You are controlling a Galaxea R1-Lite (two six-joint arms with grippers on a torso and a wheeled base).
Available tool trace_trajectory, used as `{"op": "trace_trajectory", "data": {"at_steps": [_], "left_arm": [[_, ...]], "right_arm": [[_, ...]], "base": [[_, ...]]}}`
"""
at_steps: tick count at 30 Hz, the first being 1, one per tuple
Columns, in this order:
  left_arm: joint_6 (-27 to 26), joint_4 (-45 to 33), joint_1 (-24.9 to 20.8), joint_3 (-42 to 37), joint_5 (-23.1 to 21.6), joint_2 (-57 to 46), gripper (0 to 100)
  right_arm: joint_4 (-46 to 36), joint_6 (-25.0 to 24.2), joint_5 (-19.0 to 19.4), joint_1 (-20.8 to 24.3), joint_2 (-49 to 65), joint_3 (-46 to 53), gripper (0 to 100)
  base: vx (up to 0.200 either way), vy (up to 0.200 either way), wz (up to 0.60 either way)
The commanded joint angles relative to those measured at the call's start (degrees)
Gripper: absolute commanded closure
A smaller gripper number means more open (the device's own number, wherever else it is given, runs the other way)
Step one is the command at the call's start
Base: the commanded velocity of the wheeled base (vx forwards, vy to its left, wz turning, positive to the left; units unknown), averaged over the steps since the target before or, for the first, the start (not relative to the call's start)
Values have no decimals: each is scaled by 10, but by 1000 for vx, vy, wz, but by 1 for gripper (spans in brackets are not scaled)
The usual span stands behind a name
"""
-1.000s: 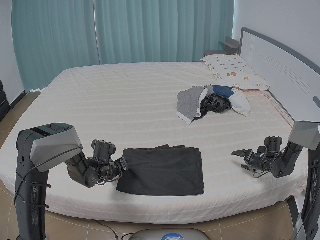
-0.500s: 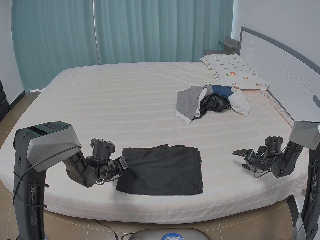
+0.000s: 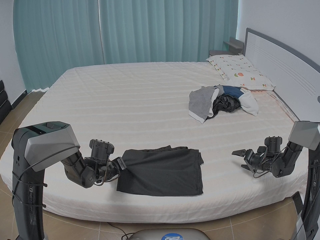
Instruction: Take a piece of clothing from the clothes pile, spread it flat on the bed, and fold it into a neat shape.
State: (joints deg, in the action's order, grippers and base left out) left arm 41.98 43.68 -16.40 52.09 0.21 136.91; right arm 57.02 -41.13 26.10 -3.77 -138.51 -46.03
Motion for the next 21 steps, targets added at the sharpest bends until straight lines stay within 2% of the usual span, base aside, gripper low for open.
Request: {"op": "trace_trajectory", "data": {"at_steps": [1, 21], "left_arm": [[1, 0, 0, -1, 1, -2, 100], [1, -4, 1, -2, 1, -2, 100]], "right_arm": [[0, 0, 0, 1, 0, 0, 0], [0, 0, 0, 0, -1, 0, 0]], "base": [[0, 200, 0], [0, 200, 0]]}}
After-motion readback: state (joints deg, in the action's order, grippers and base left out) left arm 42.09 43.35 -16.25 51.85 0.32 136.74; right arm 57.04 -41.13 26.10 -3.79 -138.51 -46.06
